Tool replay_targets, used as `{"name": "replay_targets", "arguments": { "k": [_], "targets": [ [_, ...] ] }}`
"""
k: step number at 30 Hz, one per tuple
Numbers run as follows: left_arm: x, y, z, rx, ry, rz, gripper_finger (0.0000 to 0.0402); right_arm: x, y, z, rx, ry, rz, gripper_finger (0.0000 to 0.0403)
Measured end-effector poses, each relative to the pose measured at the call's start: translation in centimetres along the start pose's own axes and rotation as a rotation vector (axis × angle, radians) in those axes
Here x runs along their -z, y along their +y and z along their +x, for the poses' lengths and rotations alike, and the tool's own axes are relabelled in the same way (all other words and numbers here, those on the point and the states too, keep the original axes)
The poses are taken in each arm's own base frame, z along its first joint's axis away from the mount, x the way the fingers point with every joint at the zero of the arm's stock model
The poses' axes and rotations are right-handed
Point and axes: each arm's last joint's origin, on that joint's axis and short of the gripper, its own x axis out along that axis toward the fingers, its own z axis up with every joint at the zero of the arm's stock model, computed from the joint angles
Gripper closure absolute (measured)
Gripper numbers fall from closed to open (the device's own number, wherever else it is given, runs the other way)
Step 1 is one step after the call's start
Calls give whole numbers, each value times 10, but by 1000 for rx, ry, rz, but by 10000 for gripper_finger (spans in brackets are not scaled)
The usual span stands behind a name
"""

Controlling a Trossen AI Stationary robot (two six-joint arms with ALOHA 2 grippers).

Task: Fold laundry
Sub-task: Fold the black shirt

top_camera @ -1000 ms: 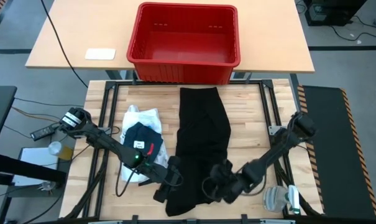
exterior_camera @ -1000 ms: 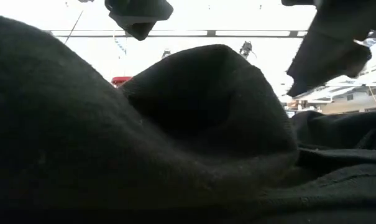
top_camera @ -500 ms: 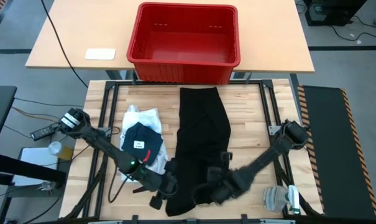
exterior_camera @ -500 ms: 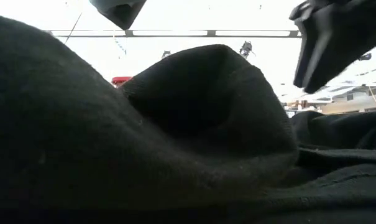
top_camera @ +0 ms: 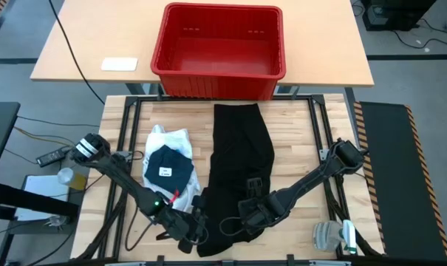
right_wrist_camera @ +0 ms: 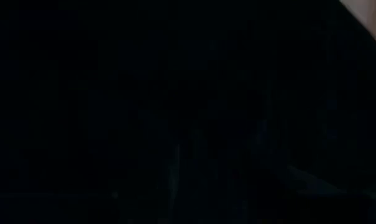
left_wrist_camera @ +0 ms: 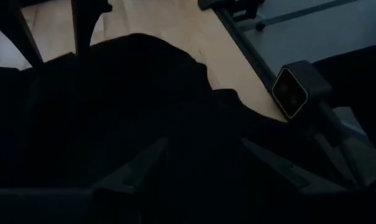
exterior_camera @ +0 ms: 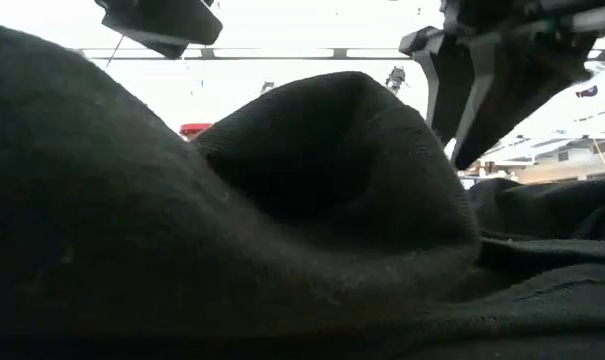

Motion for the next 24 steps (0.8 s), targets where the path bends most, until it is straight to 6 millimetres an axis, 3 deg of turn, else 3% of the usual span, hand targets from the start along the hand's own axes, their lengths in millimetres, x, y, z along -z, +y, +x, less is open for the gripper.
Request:
{"name": "replay_targets", "arguments": {
  "k": [6, 18, 24],
  "targets": [
    [10, -4, 12, -7, 27, -17, 207, 7, 1, 18, -15, -5, -5, 242],
    [10, -7, 11, 0, 26, -18, 207, 25, 6, 34, 20, 26, -68, 274],
    [10, -7, 11, 1, 26, -15, 207, 30, 8, 36, 94, 15, -93, 345]
  ]
}}
